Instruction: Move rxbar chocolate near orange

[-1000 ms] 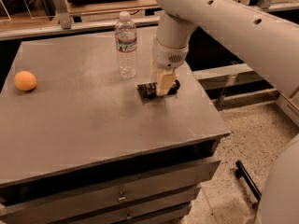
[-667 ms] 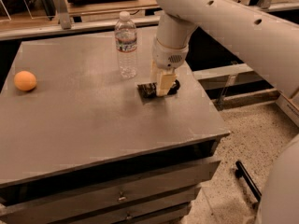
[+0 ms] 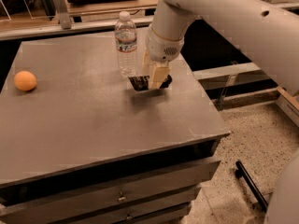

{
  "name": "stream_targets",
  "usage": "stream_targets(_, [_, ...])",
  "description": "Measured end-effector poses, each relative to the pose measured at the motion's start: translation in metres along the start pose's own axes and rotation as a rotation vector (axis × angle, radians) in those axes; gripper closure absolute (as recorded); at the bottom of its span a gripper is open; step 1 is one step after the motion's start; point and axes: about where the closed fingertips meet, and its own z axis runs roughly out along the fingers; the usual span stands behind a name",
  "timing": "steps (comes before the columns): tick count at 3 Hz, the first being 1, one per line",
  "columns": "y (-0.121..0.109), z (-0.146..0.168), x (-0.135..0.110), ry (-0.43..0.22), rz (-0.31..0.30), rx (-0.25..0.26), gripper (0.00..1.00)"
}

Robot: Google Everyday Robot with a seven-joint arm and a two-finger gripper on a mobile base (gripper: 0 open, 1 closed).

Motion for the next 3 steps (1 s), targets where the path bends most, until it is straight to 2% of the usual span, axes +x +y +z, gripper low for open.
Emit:
stream_targets(1, [-0.007,-0.036,-0.045,-0.054,-0.098,0.079,1.00])
stream_targets(2, [-0.009,-0.052,-0.074,-0.047,-0.162,0.106,1.00])
stream_targets(3, [-0.008,-0.060,-0.109,-0.055,-0.249,0.123,1.00])
